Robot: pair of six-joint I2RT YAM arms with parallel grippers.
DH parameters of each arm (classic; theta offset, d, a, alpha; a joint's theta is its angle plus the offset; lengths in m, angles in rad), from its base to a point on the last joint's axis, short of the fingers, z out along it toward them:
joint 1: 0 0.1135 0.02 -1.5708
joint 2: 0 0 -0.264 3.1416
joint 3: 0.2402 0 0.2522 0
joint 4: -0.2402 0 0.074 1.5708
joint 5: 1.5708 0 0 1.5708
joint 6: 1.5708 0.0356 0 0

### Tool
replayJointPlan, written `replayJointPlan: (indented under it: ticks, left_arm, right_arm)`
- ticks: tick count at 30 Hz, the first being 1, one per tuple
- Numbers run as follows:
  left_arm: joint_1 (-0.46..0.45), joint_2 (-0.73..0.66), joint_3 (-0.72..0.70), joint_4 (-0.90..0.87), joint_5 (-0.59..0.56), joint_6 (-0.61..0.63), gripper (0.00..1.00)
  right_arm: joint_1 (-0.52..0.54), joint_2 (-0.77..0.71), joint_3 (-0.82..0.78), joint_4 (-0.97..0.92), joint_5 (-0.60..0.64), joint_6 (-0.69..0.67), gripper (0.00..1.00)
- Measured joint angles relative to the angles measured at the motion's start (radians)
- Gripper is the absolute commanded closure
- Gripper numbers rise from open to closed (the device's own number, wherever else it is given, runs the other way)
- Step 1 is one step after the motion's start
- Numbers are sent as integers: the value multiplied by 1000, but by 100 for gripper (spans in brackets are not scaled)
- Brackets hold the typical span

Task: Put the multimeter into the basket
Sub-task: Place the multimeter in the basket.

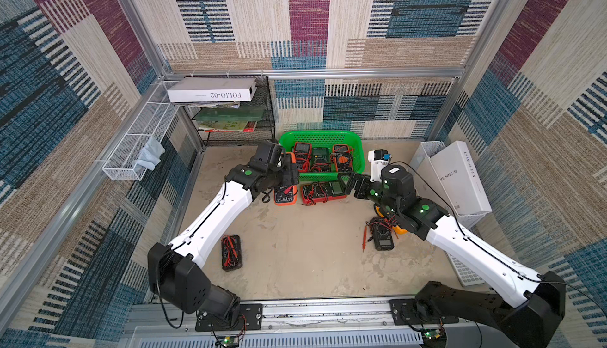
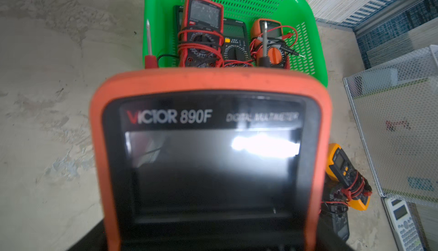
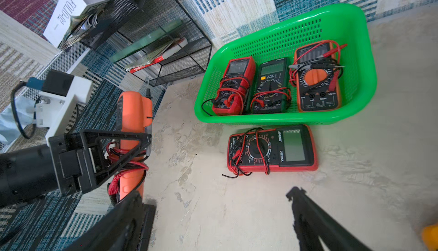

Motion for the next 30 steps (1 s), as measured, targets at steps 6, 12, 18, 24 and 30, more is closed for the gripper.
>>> replayJointPlan:
  ticks: [6,12,18,24,30]
  left_arm:
    - [-32,133,150,-10,-12,36,100]
    - [-48,284,296,-19,-26,71,100]
    - [-66,436,464,-24,-27,105,100]
    - [-85,572,645,-34,-52,141,100]
    - [-99,698,818,-43,-89,185,100]
  right_arm:
    - [-73,-14,-71,11,-55,0,1]
    - [-111,-14,-146,52,-100,1,1]
    - [-132,-13,-196,63,-125,2,0]
    - [-144,-34,-229,64,-131,2,0]
    - [-148,-40,-252,99,-131,9,0]
